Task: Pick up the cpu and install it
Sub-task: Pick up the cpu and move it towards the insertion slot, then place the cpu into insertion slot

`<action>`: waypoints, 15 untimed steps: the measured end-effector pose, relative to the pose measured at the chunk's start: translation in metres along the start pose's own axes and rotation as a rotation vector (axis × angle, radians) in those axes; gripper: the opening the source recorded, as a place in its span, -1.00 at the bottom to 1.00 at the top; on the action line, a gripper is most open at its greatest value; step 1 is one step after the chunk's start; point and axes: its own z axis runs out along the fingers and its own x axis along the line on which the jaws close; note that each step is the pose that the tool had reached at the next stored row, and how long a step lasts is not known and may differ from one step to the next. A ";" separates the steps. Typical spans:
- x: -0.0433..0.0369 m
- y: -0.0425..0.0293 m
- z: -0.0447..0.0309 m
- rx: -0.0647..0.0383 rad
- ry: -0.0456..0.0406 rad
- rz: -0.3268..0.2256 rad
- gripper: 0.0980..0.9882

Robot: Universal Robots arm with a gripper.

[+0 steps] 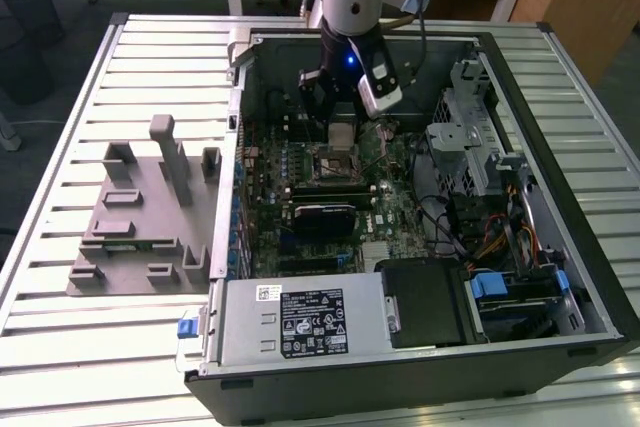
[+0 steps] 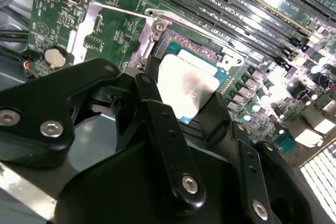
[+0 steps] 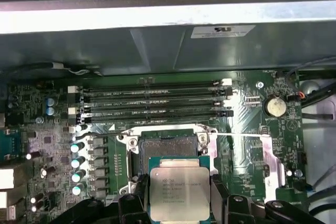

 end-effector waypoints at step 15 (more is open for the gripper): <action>0.0001 0.0004 0.0006 0.000 0.0000 0.000 0.00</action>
